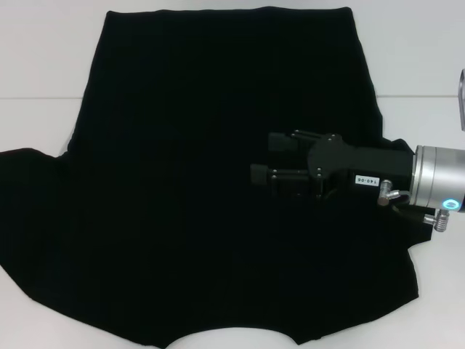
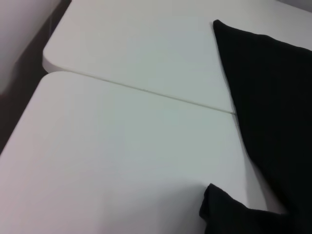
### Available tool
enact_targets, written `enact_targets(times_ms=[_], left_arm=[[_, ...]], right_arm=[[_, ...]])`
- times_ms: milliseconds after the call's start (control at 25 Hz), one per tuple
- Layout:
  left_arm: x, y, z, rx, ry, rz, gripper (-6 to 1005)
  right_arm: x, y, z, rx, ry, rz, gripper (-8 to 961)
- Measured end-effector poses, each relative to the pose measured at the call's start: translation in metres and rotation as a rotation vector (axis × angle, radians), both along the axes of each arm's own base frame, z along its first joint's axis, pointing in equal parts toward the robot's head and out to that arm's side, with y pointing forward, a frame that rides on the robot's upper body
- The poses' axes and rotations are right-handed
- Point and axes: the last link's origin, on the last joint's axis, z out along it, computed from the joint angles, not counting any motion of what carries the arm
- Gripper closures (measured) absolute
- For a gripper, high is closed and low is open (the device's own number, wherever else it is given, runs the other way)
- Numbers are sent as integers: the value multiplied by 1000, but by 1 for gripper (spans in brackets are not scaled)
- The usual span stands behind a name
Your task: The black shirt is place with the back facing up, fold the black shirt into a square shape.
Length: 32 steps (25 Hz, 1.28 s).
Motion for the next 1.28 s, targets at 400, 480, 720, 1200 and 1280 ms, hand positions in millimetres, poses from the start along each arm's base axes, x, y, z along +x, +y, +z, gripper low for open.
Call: enact_targets(times_ms=[400,480,720,1200,1280], left_arm=[[-3,-5,7,-2,4,32,955],[-3,-6,7,-6,4,38,954],[-2,-5,4,-19,-1,38,951],[-1,-3,-5,-20,-25,41,945],[0,-1,-6,-15,-28,38,944]], right_arm=[[0,0,0,4,-2,5,66],[0,0,0,4,-2,5,66],[0,0,0,4,-3,5,67],[1,-1,-1,3,-1,3,68],[1,-1,-1,3,-1,3,68]])
